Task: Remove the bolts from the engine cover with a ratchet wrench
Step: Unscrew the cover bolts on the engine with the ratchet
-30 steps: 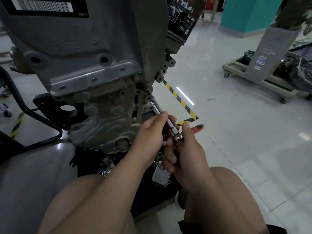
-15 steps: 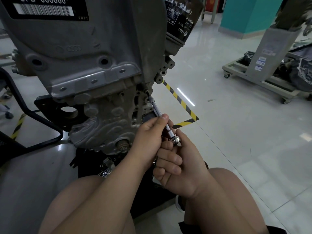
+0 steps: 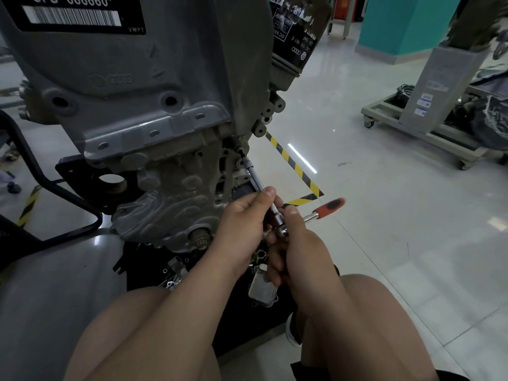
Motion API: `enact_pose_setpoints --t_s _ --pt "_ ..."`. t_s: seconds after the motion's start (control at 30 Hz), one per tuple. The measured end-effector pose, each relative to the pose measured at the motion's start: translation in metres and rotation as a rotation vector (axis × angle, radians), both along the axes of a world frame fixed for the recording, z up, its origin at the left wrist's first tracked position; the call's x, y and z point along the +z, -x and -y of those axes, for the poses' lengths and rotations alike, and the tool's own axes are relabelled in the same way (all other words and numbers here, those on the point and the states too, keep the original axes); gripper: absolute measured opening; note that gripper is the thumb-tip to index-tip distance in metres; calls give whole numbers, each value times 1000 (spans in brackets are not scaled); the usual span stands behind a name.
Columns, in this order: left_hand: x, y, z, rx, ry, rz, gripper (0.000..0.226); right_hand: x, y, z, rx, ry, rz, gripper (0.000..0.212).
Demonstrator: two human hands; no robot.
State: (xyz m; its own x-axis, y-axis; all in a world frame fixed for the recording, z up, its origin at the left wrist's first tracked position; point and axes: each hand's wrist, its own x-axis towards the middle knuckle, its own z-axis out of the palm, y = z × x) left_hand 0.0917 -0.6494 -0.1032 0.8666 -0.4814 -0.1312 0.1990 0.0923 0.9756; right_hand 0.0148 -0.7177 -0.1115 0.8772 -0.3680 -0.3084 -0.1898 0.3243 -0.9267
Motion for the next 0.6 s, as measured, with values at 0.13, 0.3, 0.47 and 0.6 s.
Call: enact_pose_setpoints --t_s 0.13,0.3,0.47,0.6 --pt "1 0 0 3 -8 7 36 -3 3 5 -50 536 30 53" --pt "3 2 -2 -18 13 -33 38 -11 2 8 -40 829 60 36" --pt "3 4 1 -7 12 -22 36 -4 3 6 -46 487 79 52" --pt "4 5 3 -46 11 -46 35 4 -1 7 9 -190 19 58"
